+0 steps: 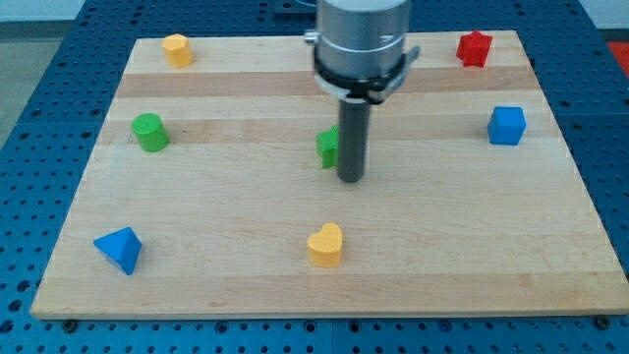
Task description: Point your arm to center left
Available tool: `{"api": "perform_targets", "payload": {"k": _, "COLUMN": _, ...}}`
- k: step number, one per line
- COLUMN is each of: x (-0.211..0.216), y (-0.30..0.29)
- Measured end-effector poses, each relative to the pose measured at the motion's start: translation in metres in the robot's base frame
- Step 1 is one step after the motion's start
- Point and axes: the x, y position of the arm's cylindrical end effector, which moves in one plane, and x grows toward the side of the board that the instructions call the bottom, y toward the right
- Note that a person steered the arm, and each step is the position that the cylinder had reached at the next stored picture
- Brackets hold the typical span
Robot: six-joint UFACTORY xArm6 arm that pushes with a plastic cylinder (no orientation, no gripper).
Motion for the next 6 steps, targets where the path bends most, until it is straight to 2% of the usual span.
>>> {"api": "perform_targets", "payload": {"k": 4, "x": -0.001, "y": -0.219}}
{"api": "perform_targets", "payload": {"k": 6, "x": -0.028, "y": -0.3}}
